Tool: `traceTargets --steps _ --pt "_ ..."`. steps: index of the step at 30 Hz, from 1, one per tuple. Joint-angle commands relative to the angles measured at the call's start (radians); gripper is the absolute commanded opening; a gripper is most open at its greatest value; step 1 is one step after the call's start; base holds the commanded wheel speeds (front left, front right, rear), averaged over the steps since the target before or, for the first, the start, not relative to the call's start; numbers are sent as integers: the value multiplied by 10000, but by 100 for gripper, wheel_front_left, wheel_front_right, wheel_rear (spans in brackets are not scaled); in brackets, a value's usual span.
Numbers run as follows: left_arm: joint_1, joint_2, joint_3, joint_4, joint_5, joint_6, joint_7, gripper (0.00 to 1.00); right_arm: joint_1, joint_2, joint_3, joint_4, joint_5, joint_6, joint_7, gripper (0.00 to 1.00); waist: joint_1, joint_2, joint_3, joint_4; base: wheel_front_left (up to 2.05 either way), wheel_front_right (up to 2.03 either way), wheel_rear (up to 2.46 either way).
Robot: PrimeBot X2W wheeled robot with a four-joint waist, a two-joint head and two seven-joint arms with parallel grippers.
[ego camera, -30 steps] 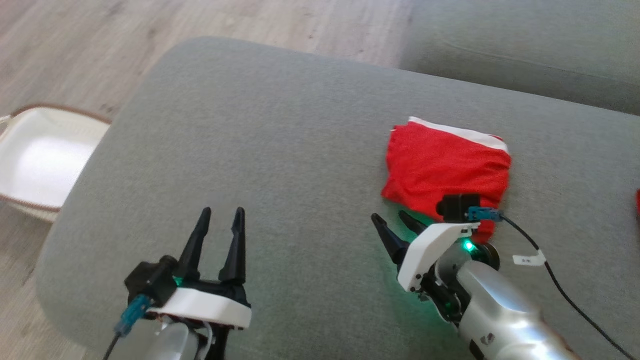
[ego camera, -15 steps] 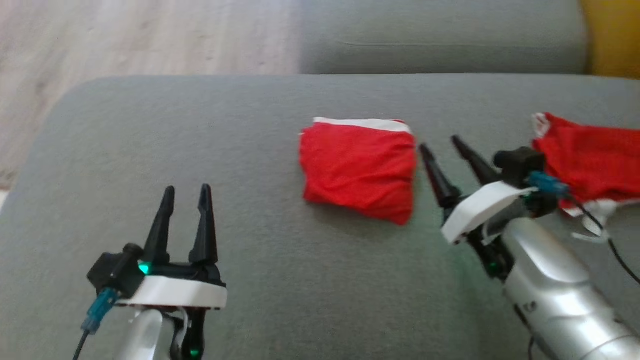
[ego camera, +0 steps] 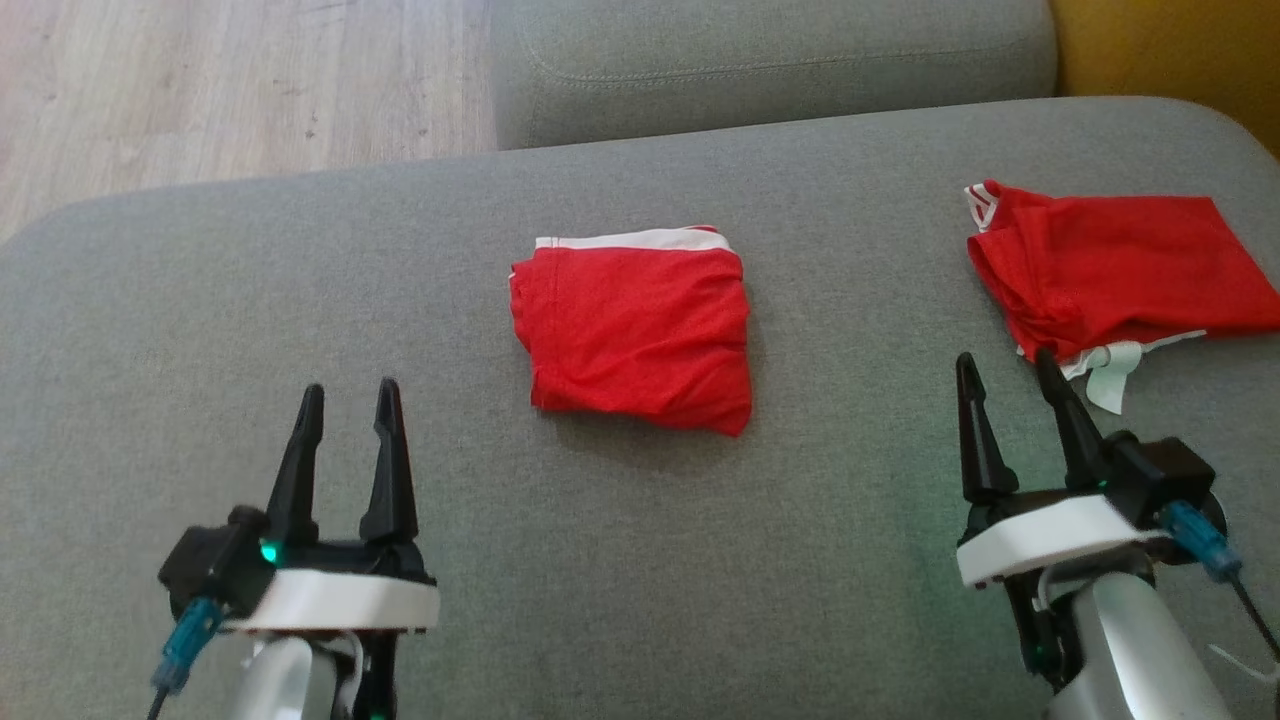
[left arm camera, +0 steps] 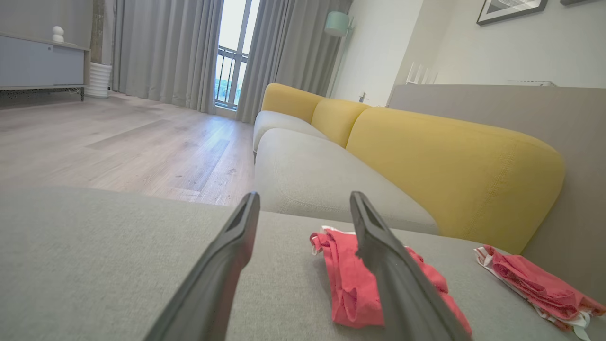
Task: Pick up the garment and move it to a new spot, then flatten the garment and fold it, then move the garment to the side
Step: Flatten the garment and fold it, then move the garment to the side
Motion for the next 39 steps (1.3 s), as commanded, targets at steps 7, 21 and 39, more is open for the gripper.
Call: traceTargets --steps 7,21,39 --pt "-213 -37 326 -349 114 15 -51 100 -156 181 -4 -797 -437 -7 -108 100 0 0 255 292 0 0 0" --pt "-953 -72 -742 -30 -135 15 -51 100 -2513 62 158 450 -1141 -7 429 0 0 0 1627 2105 0 0 0" --pt "-1520 -77 -1324 139 -572 15 -51 100 -5513 -481 242 6099 -2003 -7 1188 0 0 0 2327 3631 0 0 0"
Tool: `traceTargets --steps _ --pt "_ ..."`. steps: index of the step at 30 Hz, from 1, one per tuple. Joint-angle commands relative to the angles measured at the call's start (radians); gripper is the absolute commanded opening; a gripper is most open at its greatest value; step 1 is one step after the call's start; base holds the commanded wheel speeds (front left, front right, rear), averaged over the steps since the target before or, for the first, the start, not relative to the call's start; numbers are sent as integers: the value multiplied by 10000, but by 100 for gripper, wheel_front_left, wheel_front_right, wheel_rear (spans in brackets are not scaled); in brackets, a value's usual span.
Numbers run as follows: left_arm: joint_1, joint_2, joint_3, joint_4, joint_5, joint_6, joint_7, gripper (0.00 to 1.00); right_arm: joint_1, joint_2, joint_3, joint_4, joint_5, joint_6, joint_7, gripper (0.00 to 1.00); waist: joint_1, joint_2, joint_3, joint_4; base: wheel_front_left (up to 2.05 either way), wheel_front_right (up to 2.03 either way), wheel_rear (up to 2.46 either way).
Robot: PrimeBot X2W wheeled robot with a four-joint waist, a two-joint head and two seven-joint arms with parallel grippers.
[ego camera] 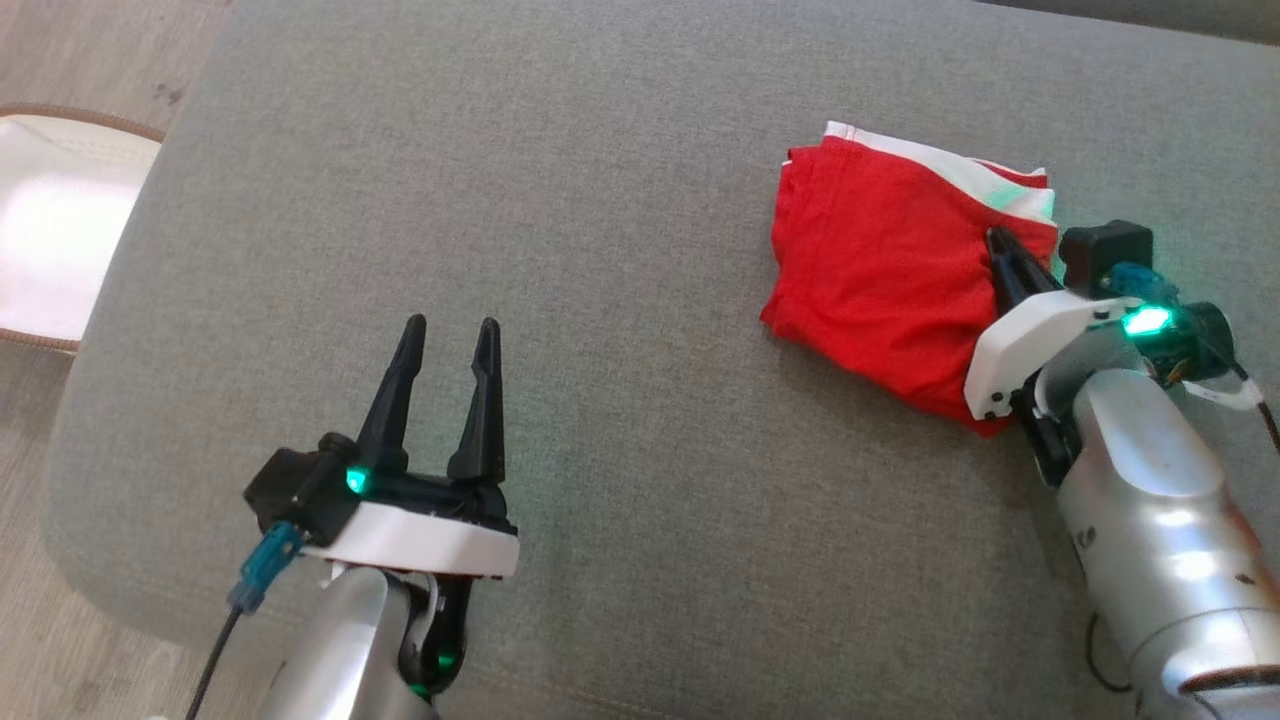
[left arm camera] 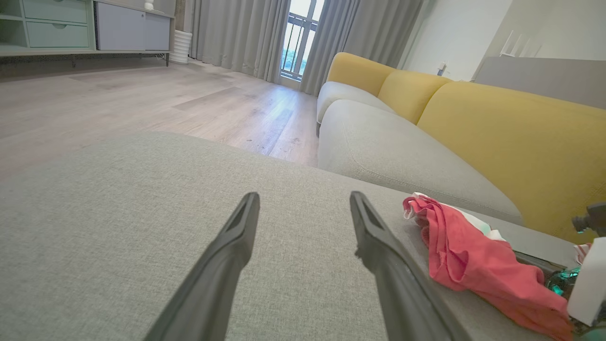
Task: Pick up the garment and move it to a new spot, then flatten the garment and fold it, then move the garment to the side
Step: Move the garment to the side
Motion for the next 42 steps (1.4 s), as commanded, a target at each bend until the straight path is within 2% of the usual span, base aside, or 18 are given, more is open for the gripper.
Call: traceTargets --steps 1,9,13,19,28,31,33,42 --pt "-285 54 273 -252 -36 15 -51 100 -295 12 266 5 -75 -7 -174 0 -1 0 -84 12 0 0 0" --pt "16 53 353 -227 -14 15 -51 100 -384 482 752 70 358 -7 -1228 0 -1 0 -596 -220 0 0 0" --pt "119 53 416 -283 -14 15 -51 100 111 658 1673 -234 865 -7 -1326 0 -1 0 -810 -325 0 0 0" --pt "110 53 246 -284 -27 15 -51 100 451 698 2828 463 1674 -7 -1102 0 -1 0 -973 -213 0 0 0" --pt "410 53 416 -304 -29 15 -51 100 18 704 4186 -370 2955 -7 -1293 0 -1 0 -1069 20 0 0 0" --pt "358 53 358 -316 -84 15 -51 100 186 705 5318 -81 3493 -7 -481 0 -1 0 -992 170 0 0 0" --pt "324 53 393 -310 -121 15 -51 100 149 705 5691 119 3623 -7 -308 0 -1 0 -992 197 0 0 0" --pt "370 53 1004 -405 21 15 -51 100 -356 486 5628 -47 4588 -7 -1087 0 -1 0 -1273 -413 0 0 0"
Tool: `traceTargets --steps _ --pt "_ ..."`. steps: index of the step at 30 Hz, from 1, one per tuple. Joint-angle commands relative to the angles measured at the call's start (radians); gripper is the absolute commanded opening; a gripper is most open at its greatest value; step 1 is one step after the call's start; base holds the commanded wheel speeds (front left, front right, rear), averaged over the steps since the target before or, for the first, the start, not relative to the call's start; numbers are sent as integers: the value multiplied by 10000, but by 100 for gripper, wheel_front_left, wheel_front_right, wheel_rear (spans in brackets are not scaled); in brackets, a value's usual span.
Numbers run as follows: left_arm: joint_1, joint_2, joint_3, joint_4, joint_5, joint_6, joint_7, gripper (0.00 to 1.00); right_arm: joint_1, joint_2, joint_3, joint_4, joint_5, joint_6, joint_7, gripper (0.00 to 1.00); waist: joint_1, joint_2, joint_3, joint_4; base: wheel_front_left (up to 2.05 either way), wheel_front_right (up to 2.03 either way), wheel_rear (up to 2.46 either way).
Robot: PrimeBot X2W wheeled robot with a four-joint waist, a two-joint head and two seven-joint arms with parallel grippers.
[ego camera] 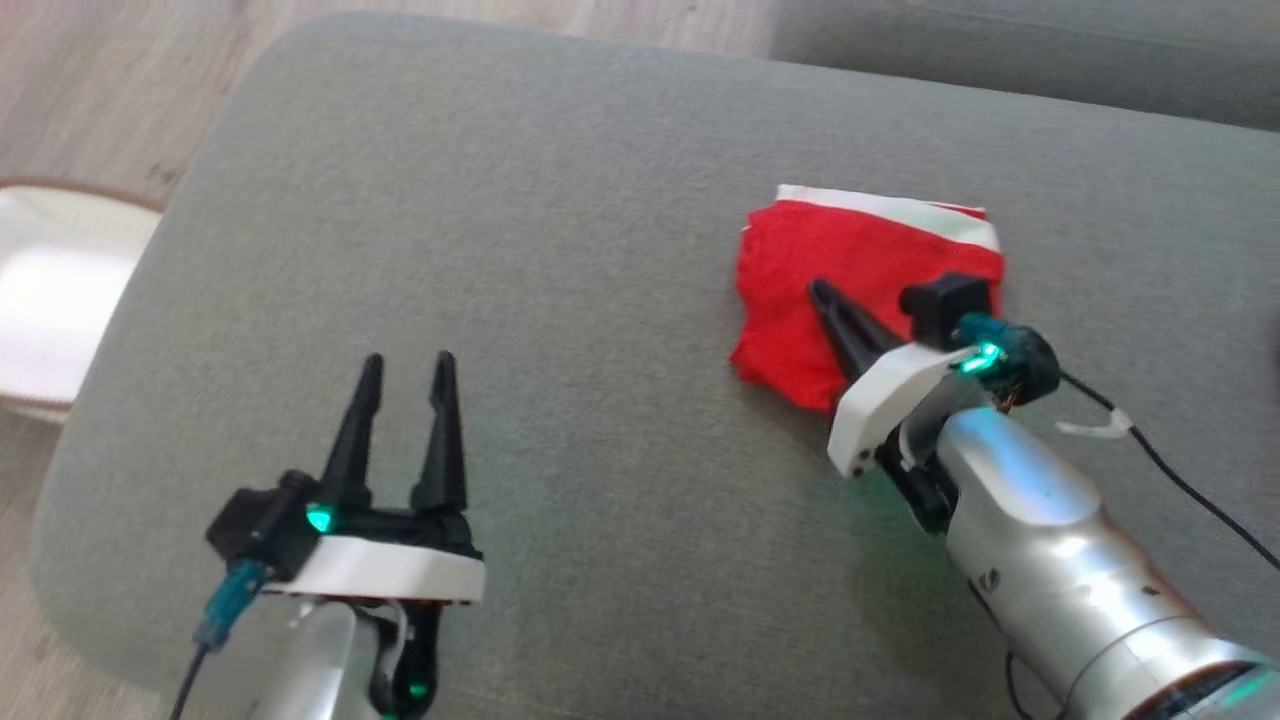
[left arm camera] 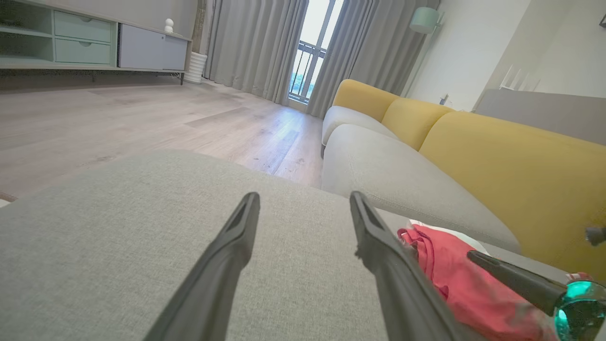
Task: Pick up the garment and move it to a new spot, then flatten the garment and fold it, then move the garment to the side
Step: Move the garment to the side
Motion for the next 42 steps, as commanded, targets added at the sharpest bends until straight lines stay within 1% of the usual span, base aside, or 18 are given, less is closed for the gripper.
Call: traceTargets --steps 1,4,6,9,10,12,13,18,22,25,26,27,28,31,33,39,42 --pt "-253 64 483 -425 103 15 -51 100 -313 27 -81 -373 144 -7 -236 0 0 0 -194 -342 0 0 0" --pt "-179 64 662 -610 168 15 -51 100 -272 -132 -534 -677 179 -7 -375 0 0 0 -358 -817 0 0 0" --pt "-163 64 688 -708 230 15 -51 100 -134 -291 -1007 -956 87 -7 -408 0 0 0 -471 -1127 0 0 0" --pt "-163 64 756 -823 308 15 -51 100 312 -536 -2051 -1716 -457 -7 -417 0 0 0 -585 -1601 0 0 0" --pt "-163 64 756 -823 308 15 -51 100 312 -536 -2051 -1716 -457 -7 -417 0 0 0 -585 -1601 0 0 0" --pt "-178 67 768 -841 376 15 -51 100 793 -584 -2726 -2311 -912 -7 -419 0 0 0 -648 -1876 0 0 0" --pt "-216 73 736 -814 443 15 -51 100 1359 -519 -3429 -2914 -1247 -7 -420 0 0 0 -719 -2088 0 0 0" --pt "-196 72 827 -695 506 15 -51 100 2834 -83 -4978 -4412 -1897 -7 -421 0 0 0 -917 -2496 0 0 0" --pt "28 70 850 -600 510 15 -51 100 3909 205 -5671 -5568 -2012 -7 -422 0 0 0 -1063 -2691 0 0 0" --pt "207 69 879 -488 557 15 -51 100 4571 270 -5829 -6180 -1944 -7 -422 0 0 0 -1125 -2767 0 0 0" --pt "251 69 874 -454 568 15 -51 100 4740 275 -5759 -6344 -1832 -7 -422 20 0 0 -1127 -2786 0 0 0" --pt "288 68 883 -451 565 15 -51 100 4881 278 -5686 -6497 -1729 -7 -422 95 0 0 -1124 -2806 0 0 0" --pt "324 68 889 -463 556 15 -51 100 4997 279 -5632 -6626 -1685 -7 -422 100 0 0 -1120 -2824 0 0 0" --pt "396 67 915 -484 478 15 -51 100 5209 281 -5563 -6874 -1550 -7 -422 100 0 0 -1117 -2843 0 0 0" --pt "409 66 916 -494 632 15 -51 100 5265 282 -5524 -6936 -1539 -7 -422 100 0 0 -1110 -2829 0 0 0" --pt "305 65 857 -584 604 15 -51 100 5193 283 -5645 -6850 -1497 -7 -418 100 0 0 -990 -2655 0 0 0" --pt "161 65 768 -668 545 15 -51 100 4935 283 -5656 -6790 -1550 -7 -326 100 0 0 -702 -2516 0 0 0"
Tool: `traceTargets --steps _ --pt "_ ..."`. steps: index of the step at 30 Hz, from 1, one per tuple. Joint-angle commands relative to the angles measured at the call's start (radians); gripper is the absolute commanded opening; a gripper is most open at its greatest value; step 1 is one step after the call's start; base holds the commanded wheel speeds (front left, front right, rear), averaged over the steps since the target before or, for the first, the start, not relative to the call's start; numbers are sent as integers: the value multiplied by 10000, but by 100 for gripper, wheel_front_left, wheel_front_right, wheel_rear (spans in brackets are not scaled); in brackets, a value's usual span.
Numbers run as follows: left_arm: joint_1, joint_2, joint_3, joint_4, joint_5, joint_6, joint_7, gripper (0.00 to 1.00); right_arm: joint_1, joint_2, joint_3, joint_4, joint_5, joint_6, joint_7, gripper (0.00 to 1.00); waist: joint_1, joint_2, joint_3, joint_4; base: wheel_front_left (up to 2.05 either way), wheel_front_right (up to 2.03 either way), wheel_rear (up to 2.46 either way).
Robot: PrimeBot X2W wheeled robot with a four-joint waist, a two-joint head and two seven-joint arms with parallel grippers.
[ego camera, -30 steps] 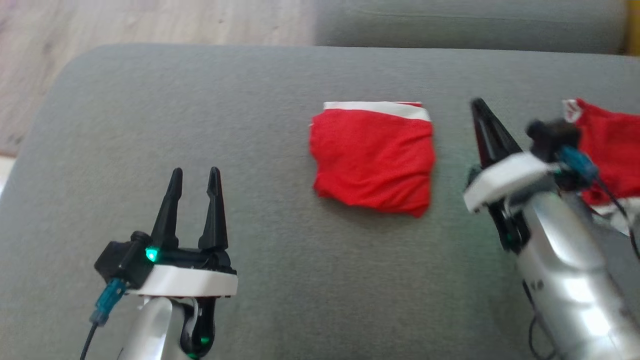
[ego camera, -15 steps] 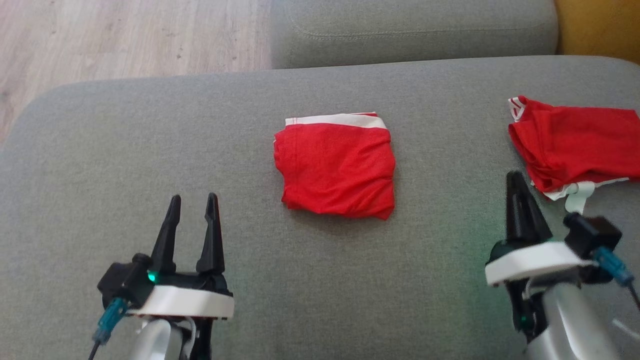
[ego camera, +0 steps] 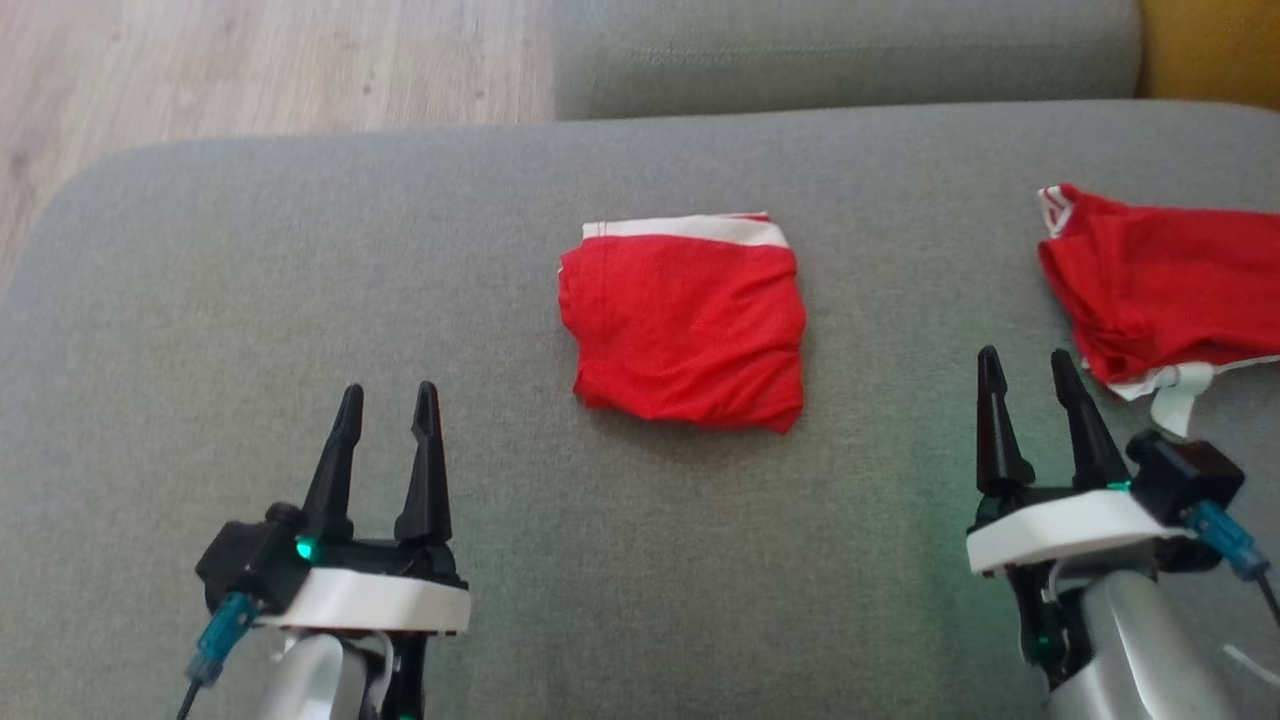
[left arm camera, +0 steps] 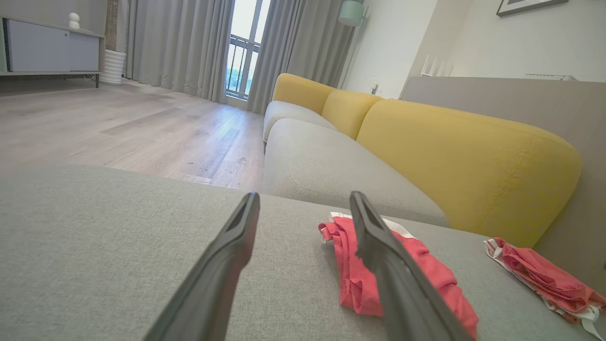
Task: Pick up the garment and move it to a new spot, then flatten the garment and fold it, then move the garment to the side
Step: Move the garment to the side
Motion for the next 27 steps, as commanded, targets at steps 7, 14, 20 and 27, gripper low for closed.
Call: traceTargets --steps 7,14,20,27 --pt "-952 57 -190 -293 -257 15 -51 100 -1550 4 400 188 -123 -7 904 100 0 0 941 716 0 0 0" --pt "-1303 57 -482 -154 -370 15 -51 100 -2574 4 800 1308 124 -7 1912 100 0 0 1412 1393 0 0 0" --pt "-1504 57 -832 -27 -470 15 -51 100 -3514 4 623 3012 321 -7 2667 100 0 0 1716 2078 0 0 0" --pt "-1599 57 -968 -40 -711 15 -51 100 -4289 4 783 4576 192 -7 3201 100 0 0 1892 2600 0 0 0"
